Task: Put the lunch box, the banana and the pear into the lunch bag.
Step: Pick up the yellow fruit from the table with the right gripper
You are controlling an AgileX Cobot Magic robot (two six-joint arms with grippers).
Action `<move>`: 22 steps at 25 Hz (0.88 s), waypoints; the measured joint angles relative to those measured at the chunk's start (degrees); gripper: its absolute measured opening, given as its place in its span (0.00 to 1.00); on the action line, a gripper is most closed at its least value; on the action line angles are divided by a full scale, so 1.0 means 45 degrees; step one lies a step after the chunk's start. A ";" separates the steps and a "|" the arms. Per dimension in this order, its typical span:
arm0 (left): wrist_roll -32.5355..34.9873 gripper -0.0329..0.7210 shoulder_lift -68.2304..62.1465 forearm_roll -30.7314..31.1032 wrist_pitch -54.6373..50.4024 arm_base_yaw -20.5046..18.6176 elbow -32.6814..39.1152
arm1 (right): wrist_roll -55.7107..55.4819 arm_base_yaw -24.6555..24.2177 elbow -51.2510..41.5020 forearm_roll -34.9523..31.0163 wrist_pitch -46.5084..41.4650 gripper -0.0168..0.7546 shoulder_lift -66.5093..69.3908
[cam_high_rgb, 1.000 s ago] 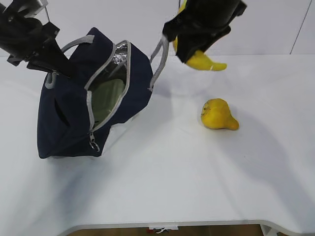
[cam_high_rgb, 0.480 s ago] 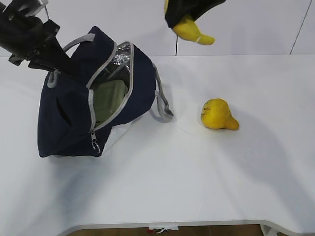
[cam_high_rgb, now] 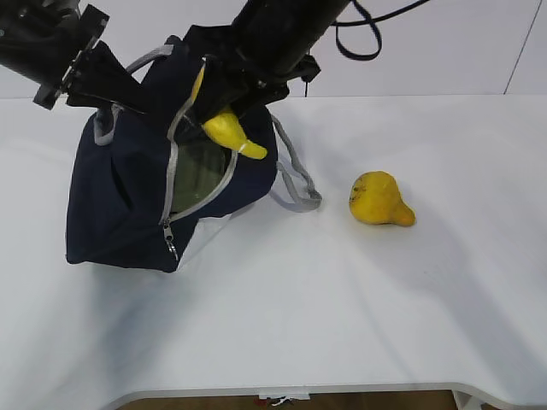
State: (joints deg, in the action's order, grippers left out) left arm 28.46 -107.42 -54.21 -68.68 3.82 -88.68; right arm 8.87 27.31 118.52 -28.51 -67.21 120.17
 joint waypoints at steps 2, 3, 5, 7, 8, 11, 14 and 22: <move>0.0000 0.04 0.0000 -0.0157 -0.0012 0.0000 0.0000 | 0.0290 0.0000 0.0000 -0.0483 0.0529 0.40 0.0416; 0.0000 0.04 0.0000 -0.0217 -0.0034 0.0000 0.0000 | 0.0423 0.0000 0.0000 -0.0701 0.0795 0.40 0.0580; 0.0000 0.04 0.0000 -0.0330 -0.0031 0.0000 0.0000 | 0.0768 0.0000 0.0000 -0.1061 0.1199 0.40 0.0898; 0.0000 0.04 0.0000 -0.0357 -0.0031 0.0000 0.0000 | 0.0954 0.0000 0.0000 -0.1258 0.1547 0.40 0.1160; 0.0000 0.04 0.0000 -0.0357 -0.0031 0.0000 0.0000 | 0.1045 0.0000 0.0000 -0.1312 0.1666 0.40 0.1283; 0.0000 0.04 0.0000 -0.0357 -0.0031 0.0000 0.0000 | 0.1261 0.0000 0.0000 -0.1418 0.1910 0.40 0.1618; 0.0000 0.04 0.0000 -0.0357 -0.0031 0.0000 0.0000 | 0.1443 0.0000 0.0000 -0.1525 0.2093 0.40 0.1752; 0.0000 0.04 0.0000 -0.0384 -0.0040 0.0000 0.0000 | 0.1569 0.0000 0.0000 -0.1700 0.2262 0.40 0.1786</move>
State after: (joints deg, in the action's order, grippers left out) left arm 28.46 -107.42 -55.93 -68.86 3.82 -88.68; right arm 15.93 27.31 118.52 -36.16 -57.04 128.21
